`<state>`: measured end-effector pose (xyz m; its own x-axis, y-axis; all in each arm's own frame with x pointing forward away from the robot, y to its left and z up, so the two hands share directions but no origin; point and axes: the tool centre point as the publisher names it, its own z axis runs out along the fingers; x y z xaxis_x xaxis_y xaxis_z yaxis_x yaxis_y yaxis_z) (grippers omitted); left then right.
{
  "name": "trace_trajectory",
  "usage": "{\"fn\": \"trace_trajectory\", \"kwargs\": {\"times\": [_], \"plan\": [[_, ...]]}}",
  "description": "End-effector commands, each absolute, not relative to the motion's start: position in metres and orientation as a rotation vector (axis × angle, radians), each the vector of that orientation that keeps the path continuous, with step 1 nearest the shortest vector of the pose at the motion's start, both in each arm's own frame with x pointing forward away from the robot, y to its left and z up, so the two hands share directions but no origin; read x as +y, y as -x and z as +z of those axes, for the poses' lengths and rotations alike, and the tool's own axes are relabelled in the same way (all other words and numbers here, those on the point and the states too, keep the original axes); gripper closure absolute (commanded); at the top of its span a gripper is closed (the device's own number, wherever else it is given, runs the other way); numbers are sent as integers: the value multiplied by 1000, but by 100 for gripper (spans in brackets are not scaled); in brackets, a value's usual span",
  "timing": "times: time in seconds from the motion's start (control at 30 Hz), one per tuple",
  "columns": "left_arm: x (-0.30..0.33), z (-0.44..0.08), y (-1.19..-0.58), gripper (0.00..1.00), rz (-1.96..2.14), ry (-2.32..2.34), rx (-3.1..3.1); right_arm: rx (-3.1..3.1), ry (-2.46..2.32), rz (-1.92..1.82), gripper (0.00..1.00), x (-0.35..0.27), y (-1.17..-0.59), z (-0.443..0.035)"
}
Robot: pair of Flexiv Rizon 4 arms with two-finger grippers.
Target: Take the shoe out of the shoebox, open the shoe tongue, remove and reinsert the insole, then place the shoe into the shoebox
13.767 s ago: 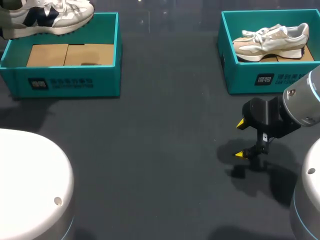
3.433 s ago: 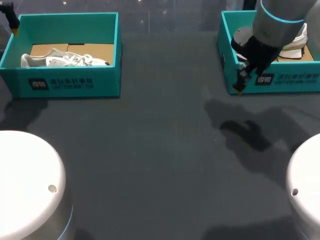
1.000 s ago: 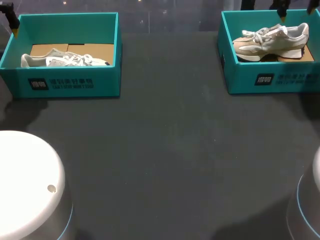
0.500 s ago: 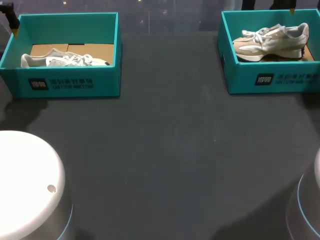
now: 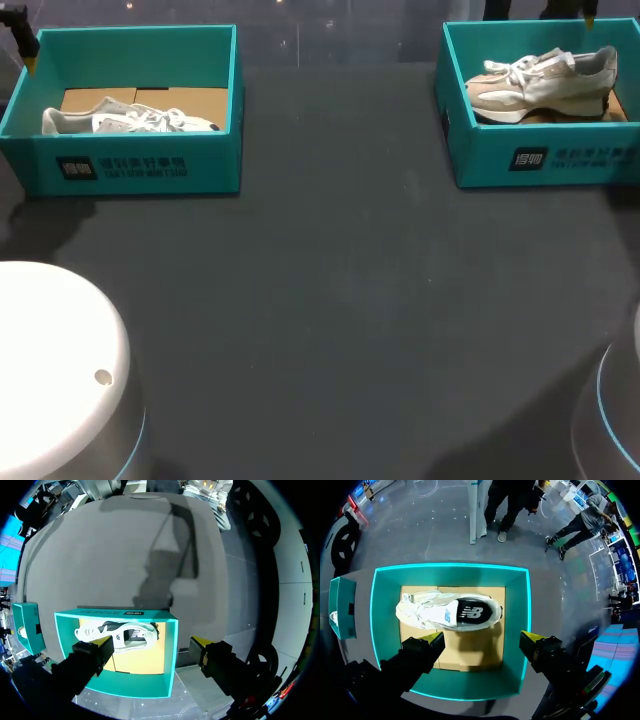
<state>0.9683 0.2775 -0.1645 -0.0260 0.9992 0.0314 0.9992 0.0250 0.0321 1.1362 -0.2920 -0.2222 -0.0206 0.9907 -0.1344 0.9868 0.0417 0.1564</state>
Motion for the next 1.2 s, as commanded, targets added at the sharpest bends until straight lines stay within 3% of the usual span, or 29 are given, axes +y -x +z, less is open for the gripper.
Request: {"fn": "trace_trajectory", "kwargs": {"times": [0.03,0.67,0.8,1.13,1.2], "plan": [[278,-164,-967,0,-76,2193,-2248,2114,-2075,9,0,-303,-1156,-236],[278,-164,-967,0,-76,2193,-2248,2108,-2134,-17,1,-321,-1158,-286],[278,-164,-967,0,-76,2193,-2248,2113,-2155,-31,4,-321,-1158,-296],[278,-164,-967,0,-76,2193,-2248,2113,-2173,-42,33,-322,-1159,-311],[278,-164,-967,0,-76,2193,-2248,2111,-2177,-49,29,-322,-1161,-314]]}}
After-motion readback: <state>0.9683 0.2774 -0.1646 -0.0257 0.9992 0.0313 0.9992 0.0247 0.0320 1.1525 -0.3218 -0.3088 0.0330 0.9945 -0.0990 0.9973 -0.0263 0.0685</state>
